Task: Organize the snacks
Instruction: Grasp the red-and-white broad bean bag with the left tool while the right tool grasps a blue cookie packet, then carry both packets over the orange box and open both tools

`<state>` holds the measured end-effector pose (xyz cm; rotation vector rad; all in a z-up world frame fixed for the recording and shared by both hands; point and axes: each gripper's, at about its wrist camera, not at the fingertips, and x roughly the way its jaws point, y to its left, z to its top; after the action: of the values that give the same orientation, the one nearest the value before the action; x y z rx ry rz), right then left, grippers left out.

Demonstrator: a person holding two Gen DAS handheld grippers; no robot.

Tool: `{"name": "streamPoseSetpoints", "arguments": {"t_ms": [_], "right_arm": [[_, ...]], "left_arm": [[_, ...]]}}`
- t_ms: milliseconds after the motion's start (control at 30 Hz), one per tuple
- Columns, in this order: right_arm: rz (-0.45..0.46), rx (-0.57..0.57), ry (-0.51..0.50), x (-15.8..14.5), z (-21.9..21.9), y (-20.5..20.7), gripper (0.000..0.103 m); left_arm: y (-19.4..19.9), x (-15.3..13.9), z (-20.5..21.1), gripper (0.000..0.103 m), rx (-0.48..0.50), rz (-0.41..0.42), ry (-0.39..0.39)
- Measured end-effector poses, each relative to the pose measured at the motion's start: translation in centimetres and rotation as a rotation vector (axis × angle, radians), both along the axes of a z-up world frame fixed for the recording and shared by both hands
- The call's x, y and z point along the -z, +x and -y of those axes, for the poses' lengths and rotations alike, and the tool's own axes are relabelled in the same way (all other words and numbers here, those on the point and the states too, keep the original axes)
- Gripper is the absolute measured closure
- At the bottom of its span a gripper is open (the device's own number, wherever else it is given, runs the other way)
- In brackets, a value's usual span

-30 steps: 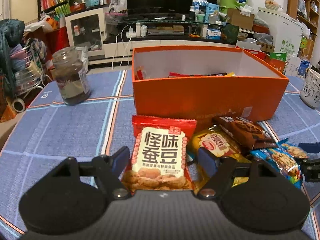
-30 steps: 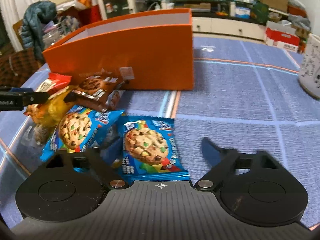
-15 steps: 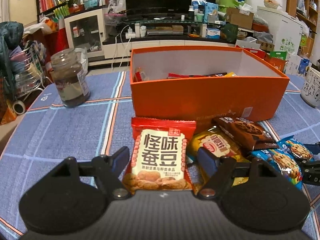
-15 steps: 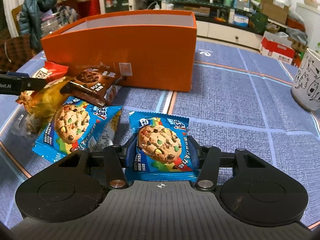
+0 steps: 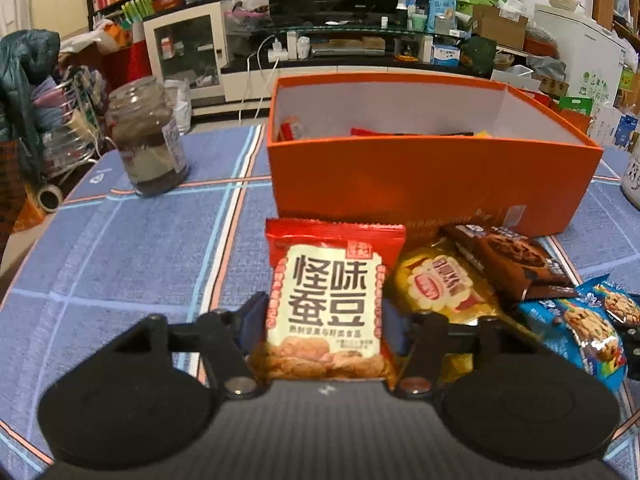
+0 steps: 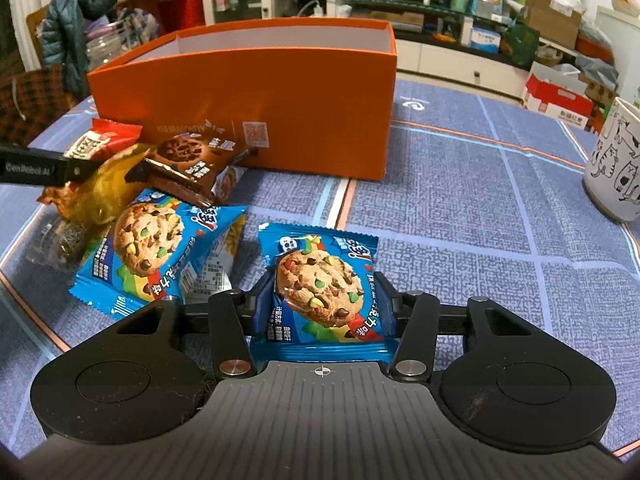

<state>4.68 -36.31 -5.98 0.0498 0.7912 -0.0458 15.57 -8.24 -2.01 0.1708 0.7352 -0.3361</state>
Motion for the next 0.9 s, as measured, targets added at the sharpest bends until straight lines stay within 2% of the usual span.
{"name": "streamPoseSetpoints", "arguments": {"t_ms": [67, 167, 333, 467, 900], "right_arm": [[0.025, 0.013, -0.014, -0.5, 0.0, -0.4, 0.066], [0.078, 0.023, -0.054, -1.8, -0.1, -0.9, 0.066], [0.126, 0.042, -0.043, -3.3, -0.3, -1.5, 0.066], [0.15, 0.037, -0.042, -4.1, -0.7, -2.0, 0.066], [0.159, 0.023, -0.048, -4.8, -2.1, -2.1, 0.066]], "left_arm": [[-0.4, -0.6, -0.2, 0.048, -0.011, -0.006, -0.014], [-1.4, -2.1, -0.7, 0.048, -0.003, 0.04, -0.029], [-3.0, -3.8, -1.1, 0.048, -0.035, 0.104, 0.033], [-3.1, -4.1, -1.6, 0.048, -0.067, 0.102, 0.058], [-3.2, -4.9, -2.3, 0.048, -0.087, 0.11, 0.056]]}}
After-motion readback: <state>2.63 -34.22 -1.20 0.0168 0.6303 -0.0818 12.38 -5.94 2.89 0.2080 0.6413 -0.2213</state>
